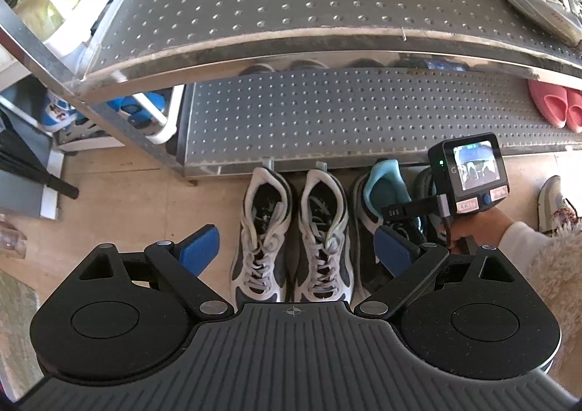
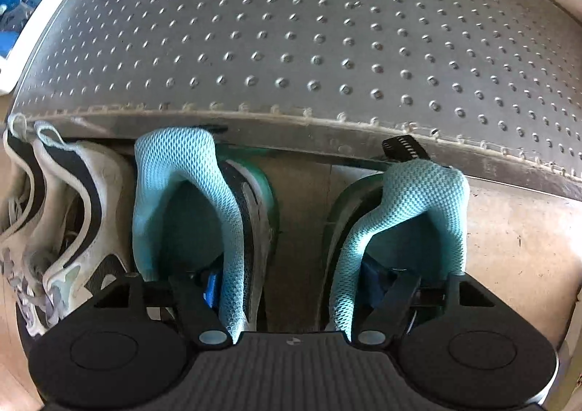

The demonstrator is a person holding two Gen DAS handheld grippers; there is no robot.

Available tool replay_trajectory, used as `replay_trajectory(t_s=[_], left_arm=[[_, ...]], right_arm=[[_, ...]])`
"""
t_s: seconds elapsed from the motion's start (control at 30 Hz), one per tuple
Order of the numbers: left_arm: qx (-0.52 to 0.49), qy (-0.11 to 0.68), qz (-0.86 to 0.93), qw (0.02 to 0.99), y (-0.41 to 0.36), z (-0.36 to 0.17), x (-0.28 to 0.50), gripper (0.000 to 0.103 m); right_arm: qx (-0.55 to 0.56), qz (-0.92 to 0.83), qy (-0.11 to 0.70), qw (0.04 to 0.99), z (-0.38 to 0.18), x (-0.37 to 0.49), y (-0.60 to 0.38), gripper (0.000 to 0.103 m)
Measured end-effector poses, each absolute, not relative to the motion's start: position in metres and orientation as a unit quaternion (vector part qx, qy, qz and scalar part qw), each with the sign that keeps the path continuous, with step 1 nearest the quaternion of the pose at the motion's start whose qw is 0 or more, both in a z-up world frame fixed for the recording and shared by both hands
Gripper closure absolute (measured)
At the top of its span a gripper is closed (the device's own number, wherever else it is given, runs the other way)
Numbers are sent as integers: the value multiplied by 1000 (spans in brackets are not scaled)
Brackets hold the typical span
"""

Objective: Organize scattered shoes
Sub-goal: 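Grasp both teal-and-black sneakers by their heels with the right gripper, then lift the teal-and-black sneakers with the right gripper up to the upper shelf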

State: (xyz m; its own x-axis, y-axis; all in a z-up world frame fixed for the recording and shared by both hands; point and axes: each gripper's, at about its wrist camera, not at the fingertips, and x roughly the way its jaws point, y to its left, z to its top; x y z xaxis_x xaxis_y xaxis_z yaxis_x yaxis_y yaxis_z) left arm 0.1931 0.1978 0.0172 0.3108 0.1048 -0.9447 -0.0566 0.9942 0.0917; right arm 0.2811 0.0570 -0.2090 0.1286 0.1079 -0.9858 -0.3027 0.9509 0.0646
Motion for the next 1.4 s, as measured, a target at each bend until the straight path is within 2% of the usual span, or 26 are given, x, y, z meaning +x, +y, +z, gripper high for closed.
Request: replay_trajectory(t_s=[0.07,0.1,0.17,0.2,0.43,0.63,0.9,1.17,1.4], left_arm=[[25,583,49,811,197,18,193,8],[26,582,50,811,197,18,194,8],[30,581,54,812,197,19,194,8],[32,579,54,813,196,20,194,8],[39,565,43,823,190,30,191,8],[30,539,52,840,189,45,188,8],[4,508,92,856,196,71,180,8],[-72,455,129,878,223,96,158,8],[-104,431,158,882,249,106,167,8]], right_arm=[[-92,144,645,745,-207,280,57,37],[-94,142,638,751,-204,278,56,44],[-94,140,623,764,-198,271,55,71],[-93,143,615,770,-194,266,55,79],[-71,156,561,810,-149,204,46,80],[-25,163,537,827,-82,160,8,81],[33,174,465,868,8,118,-40,81],[25,196,366,910,80,119,-30,81],[9,195,245,950,142,196,22,80]])
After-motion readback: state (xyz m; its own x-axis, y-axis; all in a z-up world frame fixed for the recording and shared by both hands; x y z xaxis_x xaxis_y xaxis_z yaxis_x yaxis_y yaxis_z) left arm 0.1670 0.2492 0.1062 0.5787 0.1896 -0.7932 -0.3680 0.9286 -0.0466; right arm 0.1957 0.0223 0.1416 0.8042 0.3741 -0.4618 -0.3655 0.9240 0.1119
